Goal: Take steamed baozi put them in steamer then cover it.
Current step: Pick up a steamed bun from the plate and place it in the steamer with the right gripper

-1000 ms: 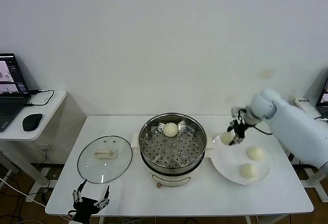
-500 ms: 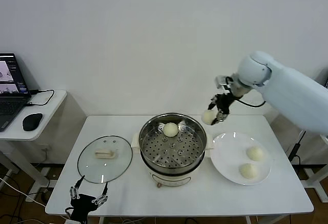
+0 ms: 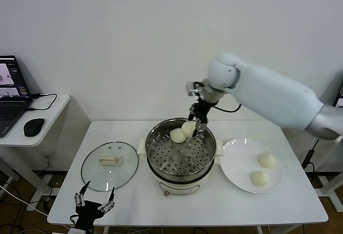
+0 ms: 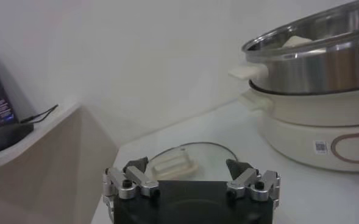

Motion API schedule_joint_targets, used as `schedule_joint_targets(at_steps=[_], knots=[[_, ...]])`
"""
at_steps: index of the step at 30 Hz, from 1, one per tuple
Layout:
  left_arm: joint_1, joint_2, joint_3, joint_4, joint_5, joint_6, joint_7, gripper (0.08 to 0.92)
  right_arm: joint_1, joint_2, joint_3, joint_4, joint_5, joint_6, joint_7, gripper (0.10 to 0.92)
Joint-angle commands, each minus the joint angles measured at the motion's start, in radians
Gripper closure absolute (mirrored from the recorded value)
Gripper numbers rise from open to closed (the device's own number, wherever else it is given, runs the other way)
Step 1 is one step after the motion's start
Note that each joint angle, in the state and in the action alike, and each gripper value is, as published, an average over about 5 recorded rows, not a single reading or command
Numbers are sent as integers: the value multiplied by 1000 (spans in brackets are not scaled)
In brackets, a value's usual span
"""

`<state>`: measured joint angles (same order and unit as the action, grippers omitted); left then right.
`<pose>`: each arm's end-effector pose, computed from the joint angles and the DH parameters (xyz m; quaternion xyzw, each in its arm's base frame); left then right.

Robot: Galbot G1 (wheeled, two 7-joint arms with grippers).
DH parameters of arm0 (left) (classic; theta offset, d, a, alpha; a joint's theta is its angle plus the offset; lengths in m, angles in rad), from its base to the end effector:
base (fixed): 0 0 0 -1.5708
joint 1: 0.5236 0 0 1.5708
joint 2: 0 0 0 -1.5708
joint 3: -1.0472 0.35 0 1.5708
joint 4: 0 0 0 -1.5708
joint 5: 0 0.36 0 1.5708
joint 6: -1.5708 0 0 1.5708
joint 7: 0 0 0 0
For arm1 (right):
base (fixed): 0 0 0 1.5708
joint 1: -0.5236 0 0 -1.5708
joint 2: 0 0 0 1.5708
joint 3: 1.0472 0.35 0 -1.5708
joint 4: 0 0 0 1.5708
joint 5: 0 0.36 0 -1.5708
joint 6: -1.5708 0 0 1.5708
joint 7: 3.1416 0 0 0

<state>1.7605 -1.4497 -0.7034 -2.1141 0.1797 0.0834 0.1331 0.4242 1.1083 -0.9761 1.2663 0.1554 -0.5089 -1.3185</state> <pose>0.1272 0.0745 -0.3164 -0.0271 -0.9740 -0.1800 0.1350 0.5623 0.1023 -0.0316 0.5906 -0.5081 0.5237 0.3447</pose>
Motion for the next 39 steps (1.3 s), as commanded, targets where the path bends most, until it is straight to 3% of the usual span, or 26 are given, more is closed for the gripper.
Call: schedule_joint_targets(at_steps=[1,32,35,39], knots=[[-5,4,1,12,-3,0,0,177,-74,150,-11,-89,-67,-22,11,414],[-4,-4,12,9,-6,-1,1,177,-176,242,57,-119,-138,-36,44,413],[-3,-3,13,9,-7,-1,1,177,-177,239,54,-110,-139,-40,52,385],[-1,-3,14,8,-7,-2,0,177,-175,230,57,-103,-140,-46,60,287]])
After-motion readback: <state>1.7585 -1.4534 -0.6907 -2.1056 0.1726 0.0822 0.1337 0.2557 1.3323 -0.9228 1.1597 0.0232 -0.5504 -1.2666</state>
